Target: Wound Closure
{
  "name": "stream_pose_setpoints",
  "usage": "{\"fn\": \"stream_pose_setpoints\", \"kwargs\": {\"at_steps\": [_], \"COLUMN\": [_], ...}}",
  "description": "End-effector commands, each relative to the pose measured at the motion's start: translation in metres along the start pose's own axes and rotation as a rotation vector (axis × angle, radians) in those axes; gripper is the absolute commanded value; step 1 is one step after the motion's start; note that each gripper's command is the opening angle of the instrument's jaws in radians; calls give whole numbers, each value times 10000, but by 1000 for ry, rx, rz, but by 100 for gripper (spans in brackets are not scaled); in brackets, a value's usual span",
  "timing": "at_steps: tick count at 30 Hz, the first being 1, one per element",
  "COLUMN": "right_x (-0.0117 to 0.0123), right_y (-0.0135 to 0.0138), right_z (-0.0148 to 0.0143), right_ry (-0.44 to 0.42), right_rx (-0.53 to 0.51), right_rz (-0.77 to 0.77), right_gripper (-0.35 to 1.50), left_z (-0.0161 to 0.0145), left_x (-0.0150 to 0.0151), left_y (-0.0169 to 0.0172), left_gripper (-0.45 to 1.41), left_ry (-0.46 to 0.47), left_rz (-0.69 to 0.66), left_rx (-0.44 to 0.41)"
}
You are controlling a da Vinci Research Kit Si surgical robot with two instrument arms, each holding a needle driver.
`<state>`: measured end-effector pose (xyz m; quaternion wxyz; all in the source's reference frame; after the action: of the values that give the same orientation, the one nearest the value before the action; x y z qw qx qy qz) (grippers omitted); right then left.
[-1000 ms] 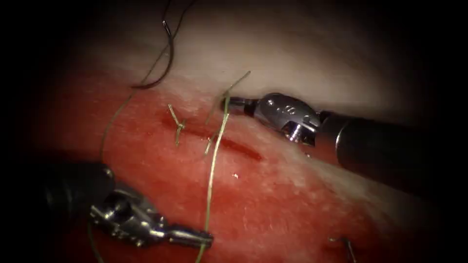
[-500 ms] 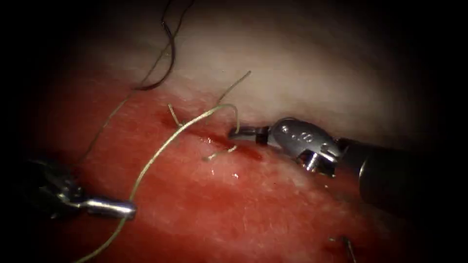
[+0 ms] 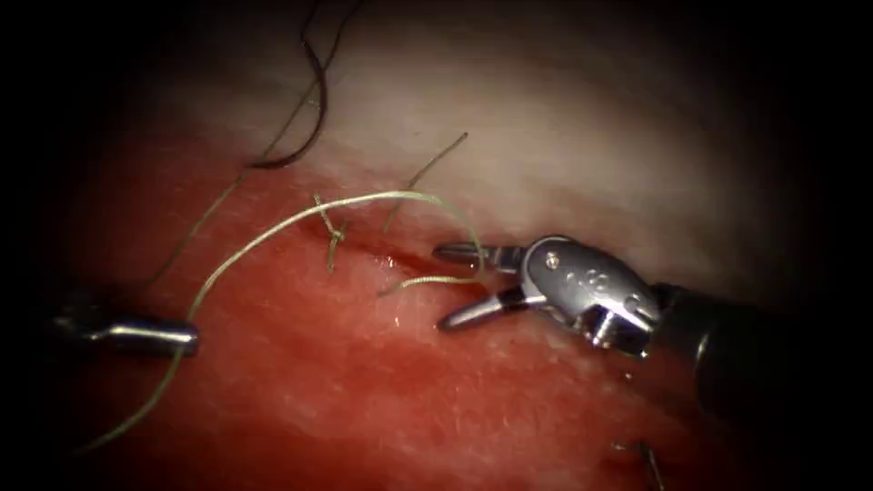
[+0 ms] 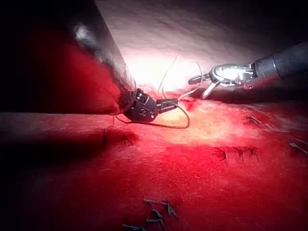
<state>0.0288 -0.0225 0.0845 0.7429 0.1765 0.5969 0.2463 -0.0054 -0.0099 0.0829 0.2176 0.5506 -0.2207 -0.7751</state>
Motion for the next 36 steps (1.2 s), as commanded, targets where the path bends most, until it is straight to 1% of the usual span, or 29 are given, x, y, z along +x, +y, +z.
{"fn": "stream_pose_setpoints", "kwargs": {"at_steps": [1,2,3,6,7,8,10,11,12,13,14,15,17,18,20,21,22,23,24,25,27,30,31,32,33,34,35,36], "right_x": [1,2,2,2,2,3,6,6,14,14,17,20,21,21,20,20,18,17,12,9,-3,-7,-3,-1,13,20,22,22], "right_y": [10,13,19,24,26,29,36,36,55,55,62,72,78,82,82,82,78,76,71,68,57,49,44,42,29,19,15,14], "right_z": [-2,-4,-9,-7,-7,-8,-10,-10,-16,-16,-17,-15,-8,0,18,18,33,40,56,63,87,94,94,93,93,95,97,98], "right_ry": [18,29,56,42,30,7,-4,-4,-6,-6,-8,-11,-11,-8,9,9,24,24,20,20,25,40,73,86,132,167,169,171], "right_rx": [2,2,-4,-1,2,7,-2,-2,1,1,4,2,-6,-7,22,22,53,64,92,98,134,165,170,171,184,190,194,190], "right_rz": [-33,-44,-86,-120,-119,-128,-153,-153,-209,-209,-205,-200,-199,-199,-165,-165,-137,-136,-138,-132,-124,-115,-103,-102,-90,-87,-87,-87], "right_gripper": [146,143,121,118,115,106,94,94,-1,-1,-35,-35,-35,-35,-35,-35,-35,-35,-35,-35,-35,-35,-35,-35,-35,-35,-35,-35], "left_z": [5,5,3,2,1,0,-2,-2,-7,-7,-9,-11,-12,-11,-8,-8,-6,-5,-4,-4,-4,1,9,11,40,66,80,86], "left_x": [-4,-4,-4,-4,-5,-5,-6,-6,-8,-8,-9,-9,-8,-7,-7,-7,-7,-7,-7,-7,-11,-21,-30,-33,-60,-81,-91,-96], "left_y": [3,4,4,4,4,5,5,5,6,6,6,6,7,7,7,7,6,6,6,6,4,2,2,3,10,22,31,36], "left_gripper": [-45,-45,-45,-45,-45,-45,-45,-45,-45,-45,-45,-45,-45,-45,-45,-45,-45,-45,-45,-45,-45,-45,-45,-45,-45,-45,-45,-45], "left_ry": [1,3,6,6,6,8,15,15,19,19,21,28,43,62,69,69,71,73,77,80,83,77,41,32,-12,-52,-64,-69], "left_rz": [11,17,35,53,53,53,53,53,54,54,54,55,61,51,45,45,44,44,44,44,37,17,12,6,-47,-65,-73,-79], "left_rx": [-1,-1,-2,-2,-3,-3,0,0,-2,-2,-2,-3,-2,-10,-8,-8,-7,-7,-7,-6,-6,-8,-7,-7,2,9,0,-6]}}
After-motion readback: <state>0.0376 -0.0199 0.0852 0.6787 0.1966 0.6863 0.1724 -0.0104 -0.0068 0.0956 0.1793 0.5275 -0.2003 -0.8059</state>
